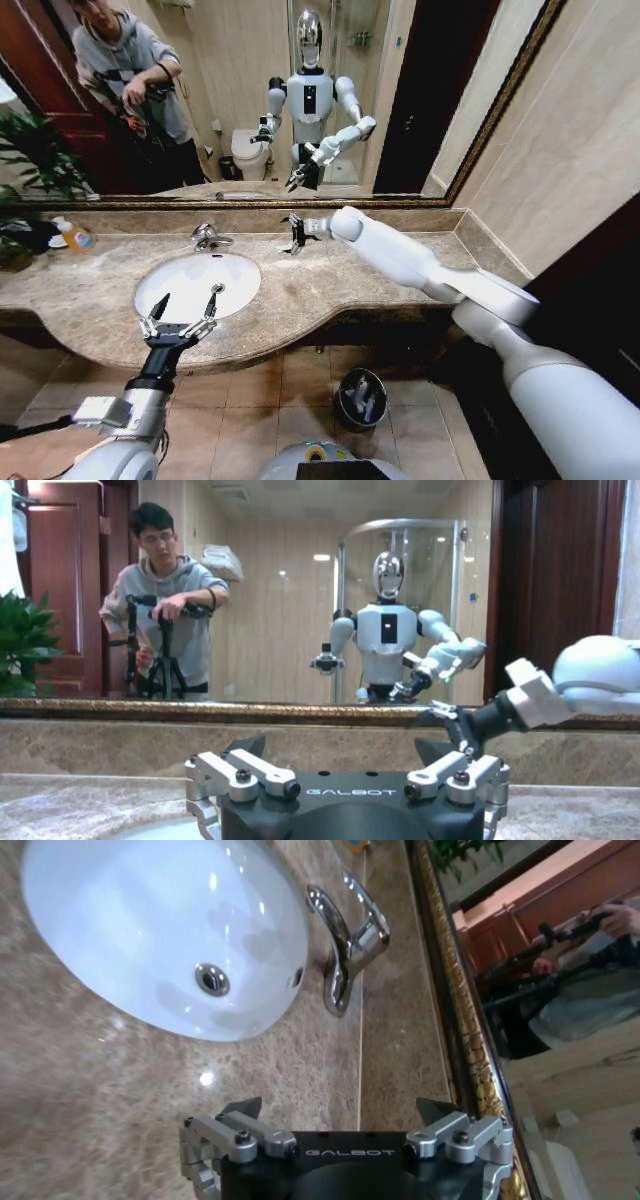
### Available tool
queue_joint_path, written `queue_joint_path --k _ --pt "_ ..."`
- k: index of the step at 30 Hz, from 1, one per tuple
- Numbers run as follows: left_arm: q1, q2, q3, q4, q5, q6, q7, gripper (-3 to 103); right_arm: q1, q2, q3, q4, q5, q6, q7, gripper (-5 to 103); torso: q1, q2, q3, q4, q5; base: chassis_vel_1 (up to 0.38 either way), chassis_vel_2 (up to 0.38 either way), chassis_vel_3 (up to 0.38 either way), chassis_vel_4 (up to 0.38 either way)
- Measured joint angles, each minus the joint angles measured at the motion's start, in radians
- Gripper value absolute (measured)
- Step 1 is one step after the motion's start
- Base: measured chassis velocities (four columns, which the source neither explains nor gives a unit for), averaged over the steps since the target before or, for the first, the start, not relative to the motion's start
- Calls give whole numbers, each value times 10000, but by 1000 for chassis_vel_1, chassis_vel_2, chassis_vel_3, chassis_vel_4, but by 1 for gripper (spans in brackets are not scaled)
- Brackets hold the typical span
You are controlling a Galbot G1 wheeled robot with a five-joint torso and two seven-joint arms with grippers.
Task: Pick up the trash from the sink and place it in the trash bin.
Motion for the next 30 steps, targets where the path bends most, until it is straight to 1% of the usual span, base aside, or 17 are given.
queue_joint_path --k 2,4,5,11,13,15,16,20,21,23,24,27,30 --pt "0 0 0 0 0 0 0 100 31 487 146 -647 -449 187 -78 100 -1 0 0 1 0 0 0 0 0" --pt "0 0 0 1 0 0 0 100 31 707 229 -975 -639 217 -99 100 -1 0 0 1 0 0 0 0 0" --pt "0 0 0 1 0 0 0 100 31 707 229 -975 -639 217 -99 100 -1 0 0 1 0 0 0 0 0" --pt "0 0 0 0 0 0 0 100 151 1302 476 -2140 -1142 208 -308 100 -1 1 0 0 5 0 0 0 0" --pt "0 1 0 0 0 0 0 100 177 1348 489 -2253 -1172 208 -349 100 -1 1 -1 -1 5 0 0 0 0" --pt "0 1 0 0 0 0 0 100 345 1588 511 -2888 -1378 202 -631 100 -1 1 0 0 5 0 0 0 0" --pt "0 1 0 0 0 0 0 100 345 1588 511 -2888 -1378 202 -631 100 -1 1 0 0 5 0 0 0 0" --pt "0 1 0 0 0 0 0 100 671 1983 501 -3830 -1696 225 -1391 100 -1 2 -1 0 4 0 0 0 0" --pt "0 1 0 0 0 0 0 100 671 1983 501 -3830 -1696 225 -1391 100 -1 2 -1 0 4 0 0 0 0" --pt "0 1 0 0 0 0 0 100 815 2157 449 -4182 -1929 240 -1855 100 -1 1 0 -1 4 0 0 0 0" --pt "0 1 0 0 0 0 0 100 815 2157 449 -4182 -1929 240 -1855 100 -1 1 0 -1 4 0 0 0 0" --pt "0 0 0 0 0 0 0 100 1018 2417 242 -4723 -2167 309 -2245 100 -1 1 -1 0 4 0 0 0 0" --pt "0 0 0 0 0 0 0 100 1113 2511 128 -5001 -2288 335 -2327 100 -1 1 -1 1 4 0 0 0 0"
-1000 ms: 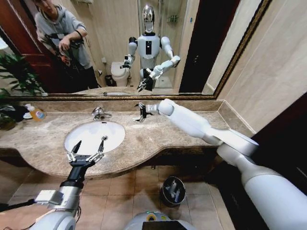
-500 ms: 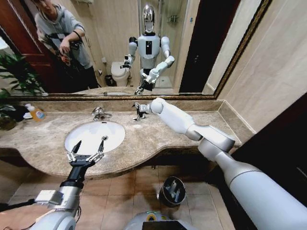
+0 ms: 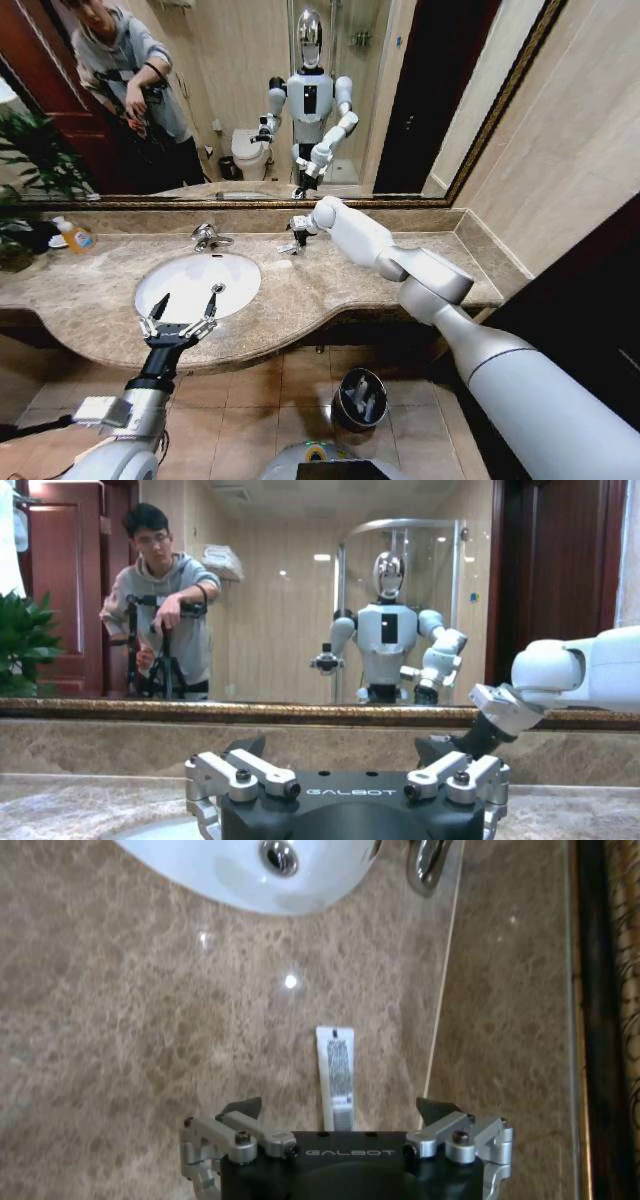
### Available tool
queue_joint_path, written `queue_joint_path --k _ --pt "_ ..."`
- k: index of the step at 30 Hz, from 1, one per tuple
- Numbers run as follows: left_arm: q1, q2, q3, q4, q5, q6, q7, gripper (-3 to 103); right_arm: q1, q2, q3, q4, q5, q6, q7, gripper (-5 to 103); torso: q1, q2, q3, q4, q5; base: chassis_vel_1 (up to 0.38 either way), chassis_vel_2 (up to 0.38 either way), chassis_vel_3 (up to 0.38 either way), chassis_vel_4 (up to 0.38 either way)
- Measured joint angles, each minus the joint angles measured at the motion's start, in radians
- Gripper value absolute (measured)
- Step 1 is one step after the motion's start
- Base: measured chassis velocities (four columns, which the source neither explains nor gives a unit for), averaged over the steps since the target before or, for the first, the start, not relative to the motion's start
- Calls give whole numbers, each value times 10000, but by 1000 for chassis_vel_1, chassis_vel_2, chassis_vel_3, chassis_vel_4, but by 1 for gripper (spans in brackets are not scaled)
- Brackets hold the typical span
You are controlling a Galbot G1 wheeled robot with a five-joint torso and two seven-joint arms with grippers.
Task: Pick up the trash from the sink and place it in the trash bin.
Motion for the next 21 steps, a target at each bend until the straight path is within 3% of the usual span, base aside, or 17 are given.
queue_joint_path --k 11,13,21 --pt "0 0 0 0 0 0 0 100 13 -4 42 -521 -444 -66 -1 102 -2 1 -3 -3 2 0 0 0 0" --pt "0 0 0 0 0 0 0 100 23 12 40 -541 -498 -68 -1 98 -3 2 -4 -3 1 0 0 0 0" --pt "0 0 0 0 0 0 0 100 209 13 -26 -545 -625 -175 -334 97 3 0 3 0 -1 0 0 0 0"
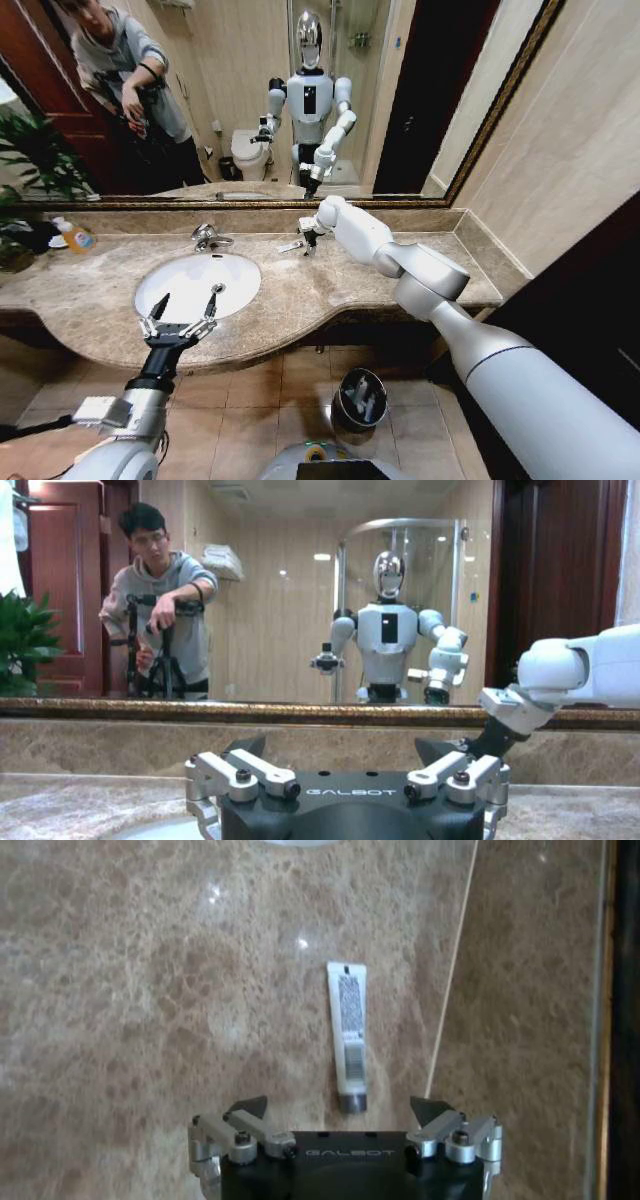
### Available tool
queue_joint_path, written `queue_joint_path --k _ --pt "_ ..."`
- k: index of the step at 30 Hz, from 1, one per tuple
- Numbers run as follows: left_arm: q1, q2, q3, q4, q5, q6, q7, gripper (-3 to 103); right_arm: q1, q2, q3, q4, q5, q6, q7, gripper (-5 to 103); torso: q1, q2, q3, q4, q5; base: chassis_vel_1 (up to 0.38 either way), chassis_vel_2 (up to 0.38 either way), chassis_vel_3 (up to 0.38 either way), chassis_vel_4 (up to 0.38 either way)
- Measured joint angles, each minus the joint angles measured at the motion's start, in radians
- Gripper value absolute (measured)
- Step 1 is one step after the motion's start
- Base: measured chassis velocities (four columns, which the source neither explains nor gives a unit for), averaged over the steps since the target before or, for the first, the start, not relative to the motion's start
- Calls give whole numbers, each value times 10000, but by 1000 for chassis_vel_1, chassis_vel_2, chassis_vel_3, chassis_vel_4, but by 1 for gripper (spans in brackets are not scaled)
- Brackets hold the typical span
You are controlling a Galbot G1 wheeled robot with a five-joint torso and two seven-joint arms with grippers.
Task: Pick up the trash from the sink and place it in the trash bin.
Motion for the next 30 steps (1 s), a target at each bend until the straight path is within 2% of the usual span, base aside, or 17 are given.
queue_joint_path --k 5,7,8,9,10,12,14,15,18,19,20,23,24,26,27,29,30 --pt "0 0 0 0 0 0 0 100 20 -9 -99 29 8 -66 -105 91 0 0 0 -3 2 0 0 0 0" --pt "0 1 0 0 0 0 0 100 5 -22 -131 633 453 -403 -181 81 -1 0 0 -5 1 0 0 0 0" --pt "0 0 1 0 0 0 0 100 3 -64 -170 1046 735 -605 -197 81 0 0 -1 -1 3 0 0 0 0" --pt "0 0 1 0 0 0 1 100 2 -195 -222 1451 1069 -810 -199 76 -1 0 -1 8 3 0 0 0 0" --pt "0 0 1 0 0 0 1 100 2 -195 -222 1451 1069 -810 -199 76 -1 0 -1 8 3 0 0 0 0" --pt "0 0 0 0 0 0 0 100 -10 -918 -361 2811 2223 -1587 2 65 -2 0 -3 6 -3 0 0 0 0" --pt "0 0 0 0 0 0 0 100 -80 -1558 -369 3541 2985 -2002 337 51 -4 0 -3 3 2 0 0 0 0" --pt "0 0 0 0 0 0 0 100 -80 -1558 -369 3541 2985 -2002 337 51 -4 0 -3 3 2 0 0 0 0" --pt "0 0 0 0 0 0 -1 100 -338 -2374 -95 4100 3801 -2347 967 57 -4 0 -3 -1 6 0 0 0 0" --pt "0 0 0 0 0 0 0 100 -547 -2771 95 4344 4263 -2486 1444 59 -4 0 -3 -2 7 0 0 0 0" --pt "0 0 0 0 0 0 0 100 -547 -2771 95 4344 4263 -2486 1444 59 -4 0 -3 -2 7 0 0 0 0" --pt "0 0 0 0 0 0 0 100 -1362 -3550 894 4939 5540 -2778 2898 65 -1 -1 -2 -8 9 0 0 0 0" --pt "0 0 0 0 0 0 0 100 -1362 -3550 894 4939 5540 -2778 2898 65 -1 -1 -2 -8 9 0 0 0 0" --pt "0 0 1 0 0 0 1 100 -2108 -3883 1516 5296 6375 -2940 4047 74 -3 0 -3 -4 4 0 0 0 0" --pt "0 0 1 -1 0 0 -1 100 -2344 -3927 1698 5361 6554 -2964 4326 79 -3 0 -3 -3 4 0 0 0 0" --pt "0 0 0 0 0 0 -1 100 -2456 -3933 1779 5392 6629 -2974 4455 79 -3 0 -3 -3 4 0 0 0 0" --pt "0 0 0 -1 0 0 0 100 -2654 -3921 1889 5454 6801 -3020 4679 85 -3 0 -3 -2 2 0 0 0 0"
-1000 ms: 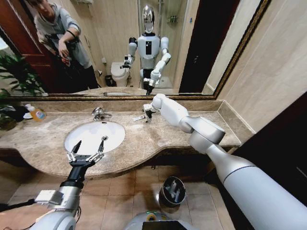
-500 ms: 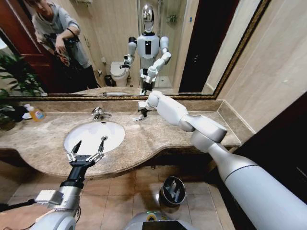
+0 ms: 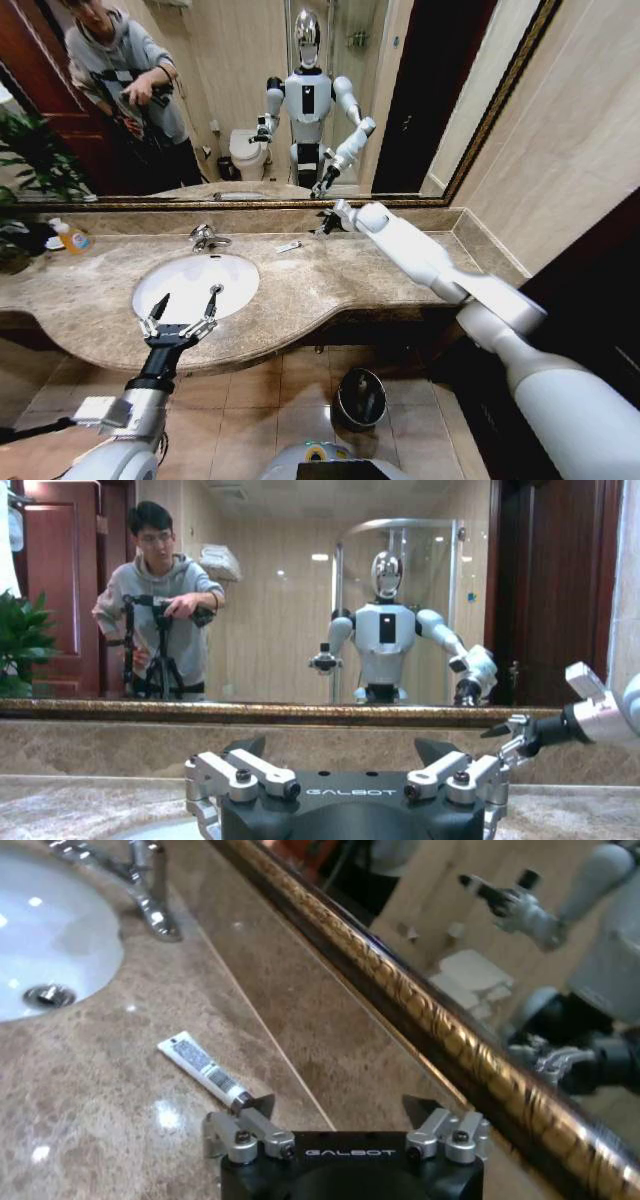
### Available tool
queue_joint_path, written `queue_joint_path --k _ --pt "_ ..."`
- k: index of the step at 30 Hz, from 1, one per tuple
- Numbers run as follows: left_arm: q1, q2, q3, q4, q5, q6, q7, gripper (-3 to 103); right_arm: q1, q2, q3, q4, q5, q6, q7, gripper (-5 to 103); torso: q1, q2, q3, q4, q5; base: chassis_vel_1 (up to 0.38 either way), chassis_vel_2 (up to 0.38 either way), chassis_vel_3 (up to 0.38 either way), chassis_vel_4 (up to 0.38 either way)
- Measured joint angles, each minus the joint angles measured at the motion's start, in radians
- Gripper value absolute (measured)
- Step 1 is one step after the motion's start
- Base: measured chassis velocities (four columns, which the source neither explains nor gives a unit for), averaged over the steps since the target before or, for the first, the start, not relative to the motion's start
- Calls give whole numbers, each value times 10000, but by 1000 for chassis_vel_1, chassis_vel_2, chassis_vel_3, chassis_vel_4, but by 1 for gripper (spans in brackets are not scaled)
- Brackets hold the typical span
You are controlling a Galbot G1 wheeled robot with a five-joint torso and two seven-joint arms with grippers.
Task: Pick up the trash from the sink and place it in the trash bin.
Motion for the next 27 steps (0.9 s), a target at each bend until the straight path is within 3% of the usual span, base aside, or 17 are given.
queue_joint_path --k 4,7,10,21,27 --pt "0 0 0 1 0 0 0 100 -497 211 217 138 698 -243 465 94 0 0 0 1 -1 0 0 0 0" --pt "0 0 1 0 0 0 0 100 -818 482 412 135 969 -316 647 89 1 0 0 3 -1 0 0 0 0" --pt "0 0 0 0 0 0 0 100 -1101 777 548 137 1198 -366 824 90 0 0 0 3 -2 0 0 0 0" --pt "0 -1 1 1 0 0 0 100 -1362 1388 735 -269 1143 35 1106 90 0 0 0 2 -2 0 0 0 0" --pt "0 0 1 1 1 0 0 100 -1533 2012 984 -733 854 622 1288 90 0 0 0 2 -2 0 0 0 0"
